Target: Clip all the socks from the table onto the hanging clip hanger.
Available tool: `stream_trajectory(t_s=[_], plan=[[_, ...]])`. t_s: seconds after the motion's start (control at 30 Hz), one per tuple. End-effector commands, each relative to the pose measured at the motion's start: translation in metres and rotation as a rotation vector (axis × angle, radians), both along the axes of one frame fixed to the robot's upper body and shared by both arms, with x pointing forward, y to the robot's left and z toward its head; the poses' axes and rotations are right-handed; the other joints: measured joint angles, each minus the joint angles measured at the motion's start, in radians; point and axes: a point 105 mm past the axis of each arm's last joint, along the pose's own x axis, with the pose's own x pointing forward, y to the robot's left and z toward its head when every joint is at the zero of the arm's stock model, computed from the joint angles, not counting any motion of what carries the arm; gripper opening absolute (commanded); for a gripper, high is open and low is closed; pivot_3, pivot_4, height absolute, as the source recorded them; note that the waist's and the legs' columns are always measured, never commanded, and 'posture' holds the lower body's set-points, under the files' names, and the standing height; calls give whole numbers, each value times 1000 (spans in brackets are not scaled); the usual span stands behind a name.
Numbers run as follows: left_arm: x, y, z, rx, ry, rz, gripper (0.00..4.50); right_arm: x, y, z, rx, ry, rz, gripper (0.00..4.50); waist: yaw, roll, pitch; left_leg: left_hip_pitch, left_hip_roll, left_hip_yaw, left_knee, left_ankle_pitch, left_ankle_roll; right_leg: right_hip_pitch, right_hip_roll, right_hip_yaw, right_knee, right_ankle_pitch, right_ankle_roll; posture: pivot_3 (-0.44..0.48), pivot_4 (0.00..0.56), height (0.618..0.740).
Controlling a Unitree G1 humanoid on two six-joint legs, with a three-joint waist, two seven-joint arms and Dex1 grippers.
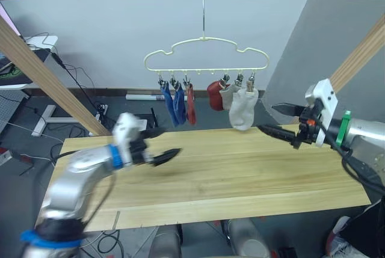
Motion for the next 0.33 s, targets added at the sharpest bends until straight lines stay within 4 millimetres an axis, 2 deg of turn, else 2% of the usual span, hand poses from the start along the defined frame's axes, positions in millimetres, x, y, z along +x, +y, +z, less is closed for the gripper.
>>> stream_trajectory(t_s=[0.03, 0.07, 0.13, 0.33], plan=[[-7, 37, 19, 129, -66, 144, 4489, 1, -4, 4, -28, -92, 31, 4500, 12, 0, 0, 0, 0, 0, 0, 0, 0, 0, 0, 0, 0, 0, 0, -53, 189, 740], [-10, 44, 18, 162, -67, 168, 4489, 3, -8, -2, -52, -95, 30, 4500, 22, 0, 0, 0, -1, 0, 0, 0, 0, 0, 0, 0, 0, 0, 0, -40, 183, 740], [-13, 47, 18, 154, -76, 181, 4489, 6, -14, -10, -75, -90, 14, 4500, 35, 0, 0, 1, -2, 1, 1, 0, 0, 2, -2, 0, -1, 0, -1, -27, 180, 740], [-13, 38, 16, 85, -73, 180, 4489, 9, -20, -26, -69, -73, -12, 4500, 76, -1, 0, 0, -3, 1, 3, 0, 0, 3, -3, 0, -2, 0, -4, -1, 168, 740]])
